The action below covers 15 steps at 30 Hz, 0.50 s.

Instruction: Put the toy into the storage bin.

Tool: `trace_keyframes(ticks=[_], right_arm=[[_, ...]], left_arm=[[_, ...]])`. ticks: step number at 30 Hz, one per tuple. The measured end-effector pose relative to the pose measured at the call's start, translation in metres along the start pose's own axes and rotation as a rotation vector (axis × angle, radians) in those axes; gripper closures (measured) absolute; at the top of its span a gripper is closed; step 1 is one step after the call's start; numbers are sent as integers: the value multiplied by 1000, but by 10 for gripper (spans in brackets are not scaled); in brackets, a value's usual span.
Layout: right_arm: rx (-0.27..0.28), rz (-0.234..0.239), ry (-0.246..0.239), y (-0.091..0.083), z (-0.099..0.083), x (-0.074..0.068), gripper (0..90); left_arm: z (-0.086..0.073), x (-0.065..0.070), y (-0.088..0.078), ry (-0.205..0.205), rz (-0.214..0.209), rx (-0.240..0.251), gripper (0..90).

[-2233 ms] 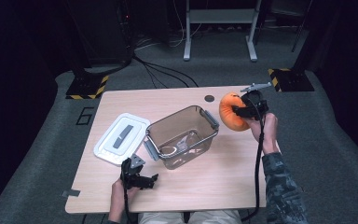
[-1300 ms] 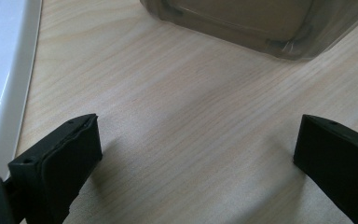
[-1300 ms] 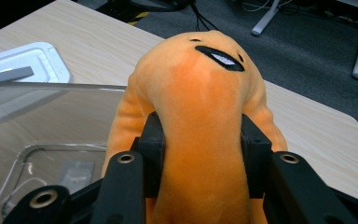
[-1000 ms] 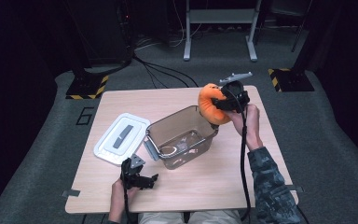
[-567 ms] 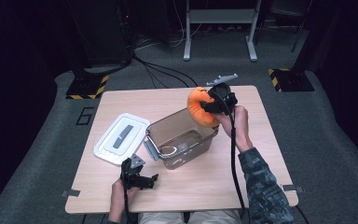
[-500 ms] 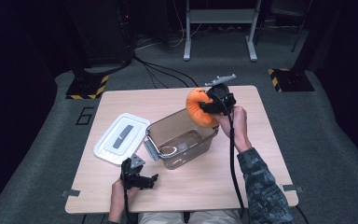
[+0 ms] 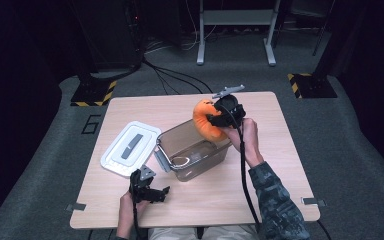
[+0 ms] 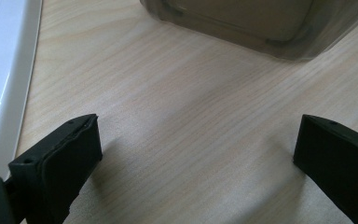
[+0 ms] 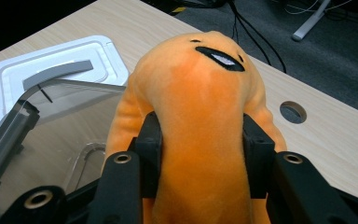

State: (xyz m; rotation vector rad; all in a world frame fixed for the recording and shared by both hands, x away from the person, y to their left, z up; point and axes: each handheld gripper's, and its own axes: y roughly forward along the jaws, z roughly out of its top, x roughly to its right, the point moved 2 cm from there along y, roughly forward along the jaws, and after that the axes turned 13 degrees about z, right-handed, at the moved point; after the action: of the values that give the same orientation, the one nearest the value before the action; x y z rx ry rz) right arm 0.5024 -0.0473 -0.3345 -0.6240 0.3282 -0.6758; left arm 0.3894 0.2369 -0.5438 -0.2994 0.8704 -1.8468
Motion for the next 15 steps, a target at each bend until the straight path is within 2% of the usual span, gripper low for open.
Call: trace_keyframes(ticks=[9,10,11,13,15], right_arm=[[-13,18,13,9,-3,-8,594],[-17,19,-2,9,-3,-8,594],[-20,19,15,10,-4,-9,594],[-15,21,-4,12,-5,-7,593],[-25,22,-1,14,-7,-6,593]], left_arm=[[0,0,0,0,0,0,5],[0,0,0,1,1,0,5],[0,0,0,1,0,0,5],[0,0,0,1,0,0,5],[0,0,0,0,0,0,5]])
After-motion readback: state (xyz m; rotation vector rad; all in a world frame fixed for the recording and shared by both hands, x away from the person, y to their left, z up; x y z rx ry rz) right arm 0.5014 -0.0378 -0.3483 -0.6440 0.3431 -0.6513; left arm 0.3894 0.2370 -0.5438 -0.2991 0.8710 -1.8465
